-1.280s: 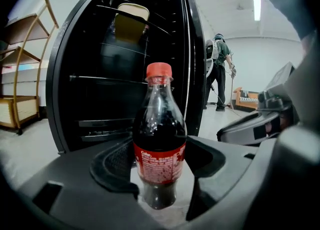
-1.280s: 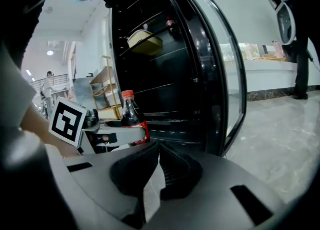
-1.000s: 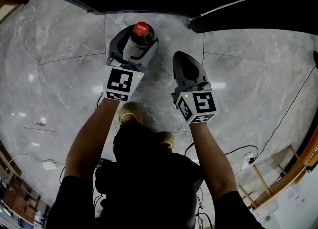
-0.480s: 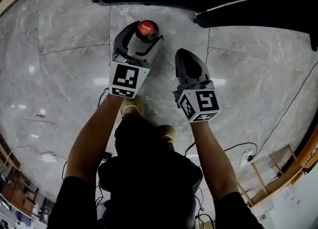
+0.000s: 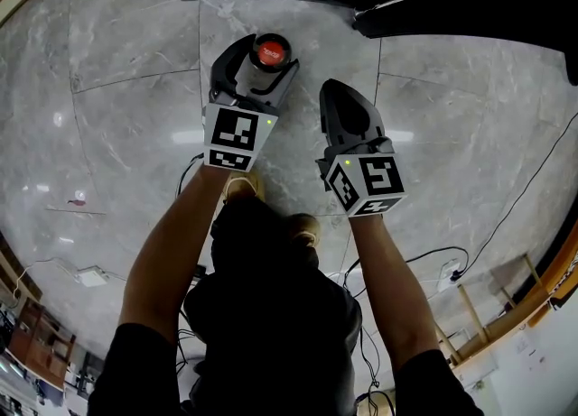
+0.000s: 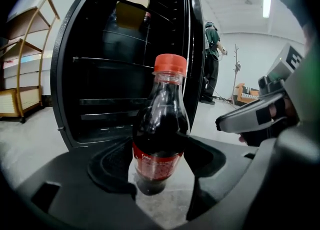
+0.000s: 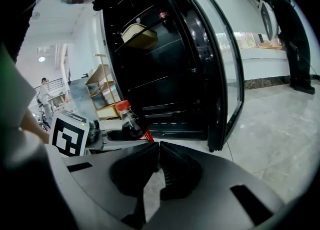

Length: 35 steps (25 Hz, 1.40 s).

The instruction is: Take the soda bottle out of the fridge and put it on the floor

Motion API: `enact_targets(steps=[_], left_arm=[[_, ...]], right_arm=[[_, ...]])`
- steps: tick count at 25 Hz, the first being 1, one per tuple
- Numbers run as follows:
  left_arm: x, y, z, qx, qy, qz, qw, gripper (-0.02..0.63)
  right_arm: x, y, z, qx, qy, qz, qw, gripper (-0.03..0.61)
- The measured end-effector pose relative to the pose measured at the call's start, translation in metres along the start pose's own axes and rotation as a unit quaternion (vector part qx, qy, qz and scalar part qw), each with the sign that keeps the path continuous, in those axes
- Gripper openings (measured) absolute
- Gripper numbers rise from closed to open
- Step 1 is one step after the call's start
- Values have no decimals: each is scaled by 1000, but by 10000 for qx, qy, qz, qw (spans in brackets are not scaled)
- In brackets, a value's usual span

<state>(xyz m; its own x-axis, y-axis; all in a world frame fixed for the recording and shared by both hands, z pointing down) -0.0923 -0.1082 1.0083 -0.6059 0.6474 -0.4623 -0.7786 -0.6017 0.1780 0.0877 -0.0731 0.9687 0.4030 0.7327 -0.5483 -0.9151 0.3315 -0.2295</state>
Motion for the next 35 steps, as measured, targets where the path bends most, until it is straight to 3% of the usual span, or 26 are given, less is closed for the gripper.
enact_targets(steps=[6, 18, 25, 35], left_arm=[[6, -3, -9, 58, 208, -74, 9997, 311], [77, -45, -68, 292, 444, -74, 9986, 319], [134, -65, -137, 428, 400, -201, 9981, 319], [199, -97, -266, 713, 201, -295, 9968, 318]], right_arm=[[14, -2, -7, -69, 131, 123, 9998, 25], [82, 28, -55, -148, 355, 229, 9990, 25], [139, 63, -112, 30, 362, 115, 9993, 25], [222, 86, -231, 49, 157, 164, 9997, 25]])
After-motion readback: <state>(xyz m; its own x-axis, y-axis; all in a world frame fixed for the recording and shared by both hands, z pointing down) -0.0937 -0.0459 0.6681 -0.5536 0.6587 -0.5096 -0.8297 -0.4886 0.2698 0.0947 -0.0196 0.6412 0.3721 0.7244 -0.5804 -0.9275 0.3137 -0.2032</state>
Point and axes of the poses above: the fingertips, and each gripper's own axes: x backward along the fingers, y to its left, z out of its underside, the point moved 10 cm from there along x, backward along the fingers, and after that the axes turned 8 degrees about z, right-handed, at the moved point
